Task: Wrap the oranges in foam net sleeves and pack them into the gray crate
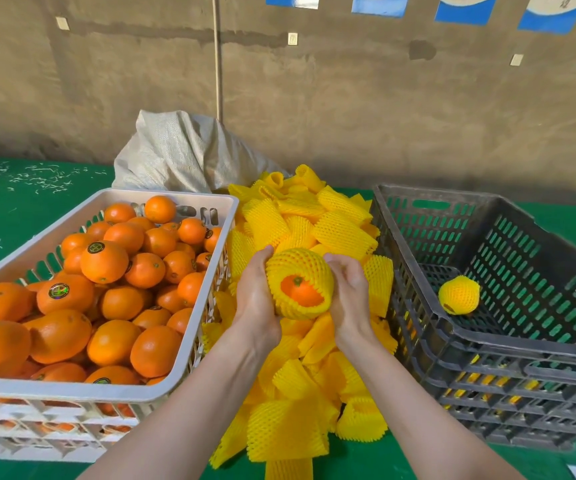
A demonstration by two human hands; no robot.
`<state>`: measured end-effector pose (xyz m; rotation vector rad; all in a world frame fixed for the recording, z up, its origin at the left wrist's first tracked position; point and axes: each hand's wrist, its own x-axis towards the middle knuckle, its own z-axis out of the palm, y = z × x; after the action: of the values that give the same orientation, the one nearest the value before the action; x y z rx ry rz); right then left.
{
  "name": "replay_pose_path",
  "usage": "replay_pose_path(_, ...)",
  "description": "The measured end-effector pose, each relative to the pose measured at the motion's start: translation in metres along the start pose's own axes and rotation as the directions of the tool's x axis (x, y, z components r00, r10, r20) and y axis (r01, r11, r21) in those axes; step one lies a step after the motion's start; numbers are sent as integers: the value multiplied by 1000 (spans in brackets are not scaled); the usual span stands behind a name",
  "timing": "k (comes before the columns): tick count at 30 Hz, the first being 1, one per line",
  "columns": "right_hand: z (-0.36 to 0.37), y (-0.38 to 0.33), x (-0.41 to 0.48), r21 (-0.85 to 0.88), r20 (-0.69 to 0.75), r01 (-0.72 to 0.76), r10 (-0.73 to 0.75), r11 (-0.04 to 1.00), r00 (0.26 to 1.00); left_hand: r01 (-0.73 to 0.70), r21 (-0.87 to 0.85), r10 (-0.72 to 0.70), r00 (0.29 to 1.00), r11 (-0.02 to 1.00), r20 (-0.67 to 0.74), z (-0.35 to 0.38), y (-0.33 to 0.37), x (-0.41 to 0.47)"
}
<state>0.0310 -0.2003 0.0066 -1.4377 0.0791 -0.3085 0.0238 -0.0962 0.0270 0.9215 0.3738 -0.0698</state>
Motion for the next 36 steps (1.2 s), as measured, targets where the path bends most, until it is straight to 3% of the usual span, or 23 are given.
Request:
replay_pose_path(4,-2,-2,-16,-101,190,208,-186,973,964,-73,147,84,994,986,-71,3,-2,6)
replay_pose_path(8,2,-12,-17,-24,210,157,-148,987,966,-64,171,64,998,983,3,4,-9,8)
replay_pose_path(11,-1,-16,-18,63,205,76,-87,995,975,-139,118,146,988,983,-53,2,-9,5)
replay_pose_path(15,-3,-22,-25,85,228,117,-133,990,964,-300,149,301,954,942,14,-2,-10,9)
replay_pose_path(19,-8,-25,-31,117,299,181,-208,977,931,-357,162,349,934,920,74,-5,-6,14)
replay_pose_path(21,-16,-22,-31,98,450,254,-270,962,851,-271,135,261,961,953,87,-5,2,16)
replay_pose_path(24,-27,-13,-31,-166,671,509,-282,845,686,67,95,-87,973,993,214,-4,15,17)
replay_pose_path(26,-31,-9,-28,-291,681,639,-316,712,661,179,125,-206,943,976,262,-1,16,13)
replay_pose_path(27,-33,-8,-25,-308,643,651,-352,694,680,209,162,-246,934,964,260,1,14,12)
replay_pose_path(29,-37,-11,-18,-284,534,554,-350,783,769,168,187,-212,946,968,245,6,10,12)
replay_pose_path(32,-42,-14,-8,-149,381,216,-145,965,913,-12,268,-59,965,963,256,13,6,13)
replay_pose_path(34,-45,-11,-1,16,304,12,-16,1000,952,-33,308,-78,936,951,344,18,3,5)
replay_pose_path(36,-47,-9,0,133,275,-92,52,987,960,-49,357,-113,901,933,418,20,-2,-1)
